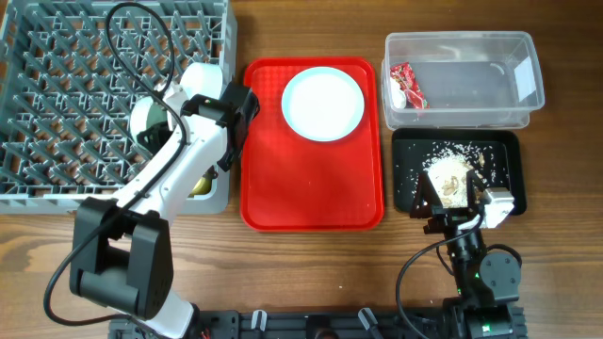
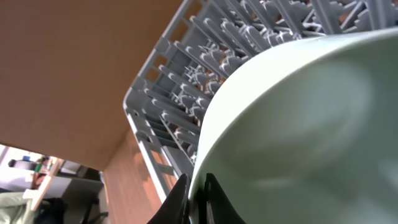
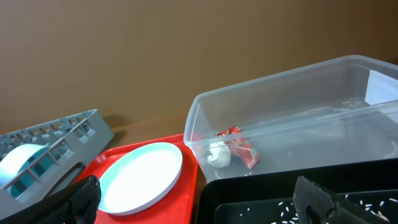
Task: Sort waste into correct bins and load items into the dishwasher rack
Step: 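Carry the green bowl into the dish rack with the left gripper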
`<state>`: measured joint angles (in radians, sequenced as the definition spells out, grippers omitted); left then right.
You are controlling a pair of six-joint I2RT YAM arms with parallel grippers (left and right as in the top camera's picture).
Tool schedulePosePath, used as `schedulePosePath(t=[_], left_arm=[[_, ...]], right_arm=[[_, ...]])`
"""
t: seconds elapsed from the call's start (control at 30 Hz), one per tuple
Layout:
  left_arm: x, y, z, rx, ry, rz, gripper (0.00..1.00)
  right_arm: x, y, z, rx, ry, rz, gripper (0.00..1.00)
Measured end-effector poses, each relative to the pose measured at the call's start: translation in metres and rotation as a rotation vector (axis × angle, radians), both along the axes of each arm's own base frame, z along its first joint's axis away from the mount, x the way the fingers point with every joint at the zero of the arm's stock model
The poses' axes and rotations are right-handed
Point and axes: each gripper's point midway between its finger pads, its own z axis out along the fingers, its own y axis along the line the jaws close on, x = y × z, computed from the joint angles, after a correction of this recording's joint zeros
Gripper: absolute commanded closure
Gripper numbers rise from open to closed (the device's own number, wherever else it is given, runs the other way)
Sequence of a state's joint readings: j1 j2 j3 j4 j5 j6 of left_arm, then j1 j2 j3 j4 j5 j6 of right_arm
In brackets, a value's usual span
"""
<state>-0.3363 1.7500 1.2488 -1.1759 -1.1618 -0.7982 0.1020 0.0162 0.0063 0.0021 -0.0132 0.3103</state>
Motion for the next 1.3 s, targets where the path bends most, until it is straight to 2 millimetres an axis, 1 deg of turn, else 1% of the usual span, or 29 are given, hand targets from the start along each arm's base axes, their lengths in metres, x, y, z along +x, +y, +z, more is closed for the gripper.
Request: schedulePosePath(t=[0.07, 0.37, 0.43, 0.5, 0.57, 0.63, 0.67, 0.7, 0.73, 0.8, 0.87, 0.9, 0.93, 1.0, 1.1, 1.13, 1.17, 1.23, 1.3], left_arm=[[0.000, -0.001, -0.001, -0.009, 0.002, 0.001, 0.89], [0.000, -0.002, -0.002, -0.008, 0.013, -0.007, 0.87], [0.000, -0.006, -0.001, -0.002, 0.020, -0.021, 0.90], [0.001, -0.013, 0.000, 0.009, 0.032, -0.050, 0.96], [0.002, -0.021, 0.002, 0.026, 0.040, -0.084, 0.96], [0.003, -0.025, 0.003, 0.035, 0.042, -0.099, 0.96], [0.003, -0.025, 0.004, 0.038, 0.043, -0.100, 0.95], [0.003, -0.024, 0.004, 0.040, 0.046, -0.099, 0.89], [0.003, -0.022, 0.004, 0.040, 0.047, -0.095, 0.85], [0.002, -0.017, 0.004, 0.037, 0.048, -0.080, 0.79], [0.001, -0.011, 0.004, 0.013, 0.034, -0.053, 0.69], [0.000, -0.008, 0.004, -0.007, 0.023, -0.041, 0.65], [0.000, -0.005, 0.005, -0.033, 0.004, -0.027, 0.62], [-0.002, 0.004, 0.011, -0.123, -0.066, 0.015, 0.58], [-0.001, 0.020, 0.026, -0.336, -0.216, 0.073, 0.50], [0.001, 0.024, 0.030, -0.402, -0.253, 0.073, 0.48], [0.006, 0.027, 0.035, -0.510, -0.285, 0.052, 0.46], [0.009, 0.036, 0.043, -0.679, -0.324, 0.012, 0.46], [0.007, 0.043, 0.042, -0.800, -0.318, -0.016, 0.45]], right_arm=[[0.000, 0.000, 0.000, 0.000, 0.000, 0.000, 0.00], [0.000, 0.000, 0.000, 0.000, 0.000, 0.000, 0.00], [0.000, 0.000, 0.000, 0.000, 0.000, 0.000, 0.00], [0.000, 0.000, 0.000, 0.000, 0.000, 0.000, 0.00], [0.000, 0.000, 0.000, 0.000, 0.000, 0.000, 0.00], [0.000, 0.000, 0.000, 0.000, 0.000, 0.000, 0.00], [0.000, 0.000, 0.000, 0.000, 0.000, 0.000, 0.00], [0.000, 0.000, 0.000, 0.000, 0.000, 0.000, 0.00], [0.000, 0.000, 0.000, 0.000, 0.000, 0.000, 0.00], [0.000, 0.000, 0.000, 0.000, 0.000, 0.000, 0.00], [0.000, 0.000, 0.000, 0.000, 0.000, 0.000, 0.00], [0.000, 0.000, 0.000, 0.000, 0.000, 0.000, 0.00], [0.000, 0.000, 0.000, 0.000, 0.000, 0.000, 0.00], [0.000, 0.000, 0.000, 0.000, 0.000, 0.000, 0.00], [0.000, 0.000, 0.000, 0.000, 0.000, 0.000, 0.00], [0.000, 0.000, 0.000, 0.000, 0.000, 0.000, 0.00], [0.000, 0.000, 0.000, 0.000, 0.000, 0.000, 0.00], [0.000, 0.000, 0.000, 0.000, 0.000, 0.000, 0.00], [0.000, 0.000, 0.000, 0.000, 0.000, 0.000, 0.00]])
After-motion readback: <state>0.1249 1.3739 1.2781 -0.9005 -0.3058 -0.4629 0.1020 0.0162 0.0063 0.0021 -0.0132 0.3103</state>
